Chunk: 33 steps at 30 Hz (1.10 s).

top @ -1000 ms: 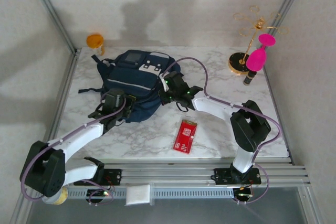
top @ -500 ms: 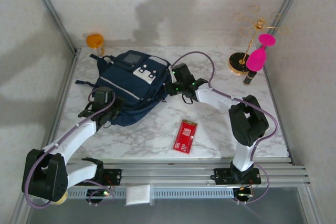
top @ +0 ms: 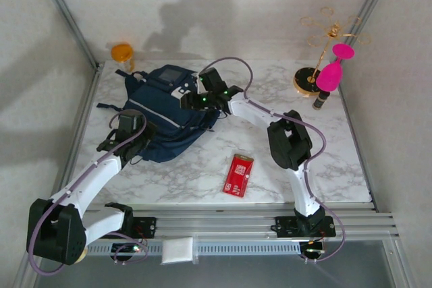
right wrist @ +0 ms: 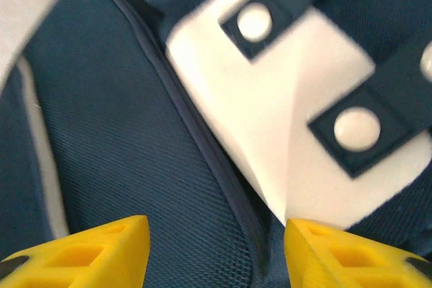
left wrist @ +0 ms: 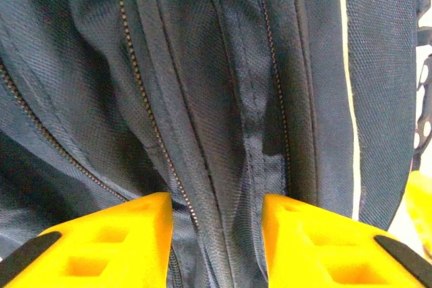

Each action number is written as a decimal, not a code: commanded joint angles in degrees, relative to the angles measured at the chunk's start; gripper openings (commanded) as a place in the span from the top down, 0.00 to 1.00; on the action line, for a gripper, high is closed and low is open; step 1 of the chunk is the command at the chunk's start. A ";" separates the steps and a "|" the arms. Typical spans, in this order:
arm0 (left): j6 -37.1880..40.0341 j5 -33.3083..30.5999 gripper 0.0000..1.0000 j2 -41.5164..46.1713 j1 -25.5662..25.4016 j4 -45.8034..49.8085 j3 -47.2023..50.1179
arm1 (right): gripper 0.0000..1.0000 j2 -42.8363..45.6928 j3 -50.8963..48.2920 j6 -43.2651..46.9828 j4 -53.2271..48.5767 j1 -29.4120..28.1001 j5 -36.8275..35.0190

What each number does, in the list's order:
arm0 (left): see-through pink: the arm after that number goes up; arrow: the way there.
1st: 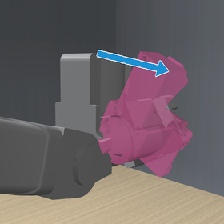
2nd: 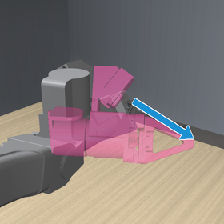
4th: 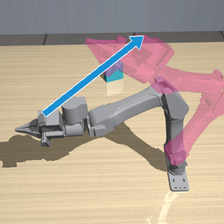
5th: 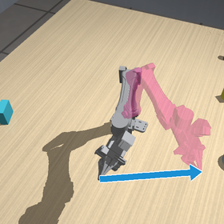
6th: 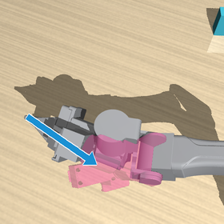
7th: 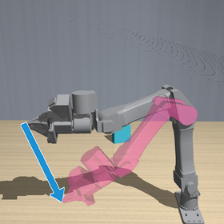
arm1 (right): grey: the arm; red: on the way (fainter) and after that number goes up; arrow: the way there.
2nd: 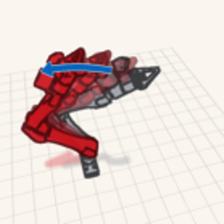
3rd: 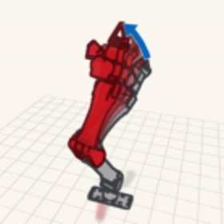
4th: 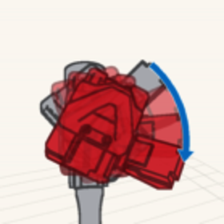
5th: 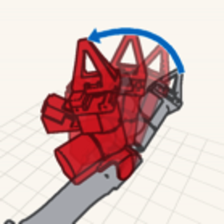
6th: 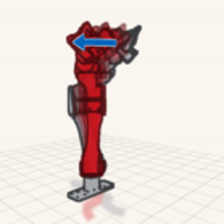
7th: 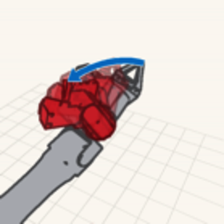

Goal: Pack books, pencil case, and school supplies into a backpack

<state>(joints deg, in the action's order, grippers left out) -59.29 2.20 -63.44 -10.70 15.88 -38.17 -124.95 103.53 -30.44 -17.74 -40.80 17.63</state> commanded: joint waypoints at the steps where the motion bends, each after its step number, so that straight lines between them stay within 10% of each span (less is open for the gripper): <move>1: 1.65 -2.31 0.61 0.04 0.86 1.63 -0.25 | 0.47 -1.98 4.11 -0.35 -4.64 -0.42 -0.09; 7: 2.57 -2.07 0.64 -1.73 1.48 0.35 0.95 | 0.49 -7.32 10.10 2.81 -8.97 -0.86 0.33; 17: 4.57 3.07 0.70 -6.67 2.35 -6.02 1.49 | 1.00 -0.69 4.10 4.05 -3.08 -0.39 3.76; 31: 8.42 3.38 0.69 -15.89 2.17 -8.23 -7.67 | 1.00 13.88 -18.70 -4.08 8.81 2.13 4.52; 33: 7.71 2.59 0.71 -15.58 2.44 -8.46 -6.75 | 0.86 14.10 -17.81 -1.16 4.44 2.21 -0.08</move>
<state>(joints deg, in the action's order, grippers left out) -52.27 7.70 -78.63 -8.99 8.95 -44.05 -113.54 85.82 -32.69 -11.07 -38.06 18.72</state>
